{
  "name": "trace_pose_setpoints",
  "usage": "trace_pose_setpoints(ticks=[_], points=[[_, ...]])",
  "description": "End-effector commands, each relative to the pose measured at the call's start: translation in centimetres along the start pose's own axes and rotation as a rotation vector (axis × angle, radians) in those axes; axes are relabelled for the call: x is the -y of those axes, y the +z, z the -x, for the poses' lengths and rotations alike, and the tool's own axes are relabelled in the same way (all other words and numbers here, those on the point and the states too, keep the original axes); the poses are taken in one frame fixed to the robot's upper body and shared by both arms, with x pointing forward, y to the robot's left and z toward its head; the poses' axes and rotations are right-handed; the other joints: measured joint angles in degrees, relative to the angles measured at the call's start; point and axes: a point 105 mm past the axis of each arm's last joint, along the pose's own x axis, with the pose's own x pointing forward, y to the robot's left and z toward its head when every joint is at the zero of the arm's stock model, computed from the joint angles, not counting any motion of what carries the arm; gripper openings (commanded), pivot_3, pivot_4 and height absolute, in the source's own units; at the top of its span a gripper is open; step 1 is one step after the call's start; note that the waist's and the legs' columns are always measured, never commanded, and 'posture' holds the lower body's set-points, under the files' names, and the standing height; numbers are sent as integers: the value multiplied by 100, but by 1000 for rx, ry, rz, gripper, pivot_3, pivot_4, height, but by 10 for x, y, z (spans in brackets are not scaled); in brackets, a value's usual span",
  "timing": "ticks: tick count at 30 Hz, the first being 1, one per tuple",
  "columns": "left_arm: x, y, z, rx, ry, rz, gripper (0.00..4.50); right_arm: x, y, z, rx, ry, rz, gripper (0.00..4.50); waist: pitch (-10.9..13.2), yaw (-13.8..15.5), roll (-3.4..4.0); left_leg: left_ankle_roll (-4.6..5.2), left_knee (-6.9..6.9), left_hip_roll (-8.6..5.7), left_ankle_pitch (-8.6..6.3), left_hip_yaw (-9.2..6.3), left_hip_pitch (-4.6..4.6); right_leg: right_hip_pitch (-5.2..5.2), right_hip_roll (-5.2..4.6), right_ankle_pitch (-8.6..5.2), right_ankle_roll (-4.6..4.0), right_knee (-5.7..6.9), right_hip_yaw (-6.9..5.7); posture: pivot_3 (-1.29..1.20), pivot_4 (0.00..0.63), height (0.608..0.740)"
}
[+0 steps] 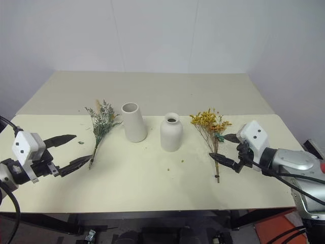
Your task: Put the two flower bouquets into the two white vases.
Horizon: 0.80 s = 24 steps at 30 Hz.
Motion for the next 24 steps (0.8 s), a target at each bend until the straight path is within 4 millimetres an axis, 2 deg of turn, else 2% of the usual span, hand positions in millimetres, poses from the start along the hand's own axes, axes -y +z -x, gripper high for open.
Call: trace_pose_setpoints(ticks=[1, 7, 15, 19, 24], points=[[1, 10, 3, 18, 15, -40, 4500, 2, 11, 1, 38, -8, 40, 4481, 0, 4, 0, 0, 0, 0, 0, 0, 0, 0, 0, 0, 0, 0, 0, 0, 150, 740], [-3, 8, 7, -9, 33, -52, 4500, 4, 9, 4, 28, -6, 44, 4481, 0, 4, 0, 0, 0, 0, 0, 0, 2, 0, 0, 0, 1, 2, 0, 0, 150, 740], [-2, 6, 3, 10, 34, -39, 4500, 9, 6, 1, 6, -51, 11, 4481, 0, 5, 0, 0, 0, -1, 0, 0, 1, 0, 0, 0, 0, 1, 0, 0, 150, 740], [-2, 19, -1, 92, 14, -21, 4500, 9, 13, 2, 33, -33, -25, 4481, 0, 5, 0, 0, 0, 0, 0, 0, 1, 0, 0, 1, 1, 2, 0, 0, 150, 740], [1, 40, -12, 135, -167, -86, 4500, 16, 14, 1, 5, -42, -72, 4481, 0, 16, 0, 0, 0, -1, 0, 0, 1, 1, 0, 4, 5, 3, 0, 0, 150, 740]])
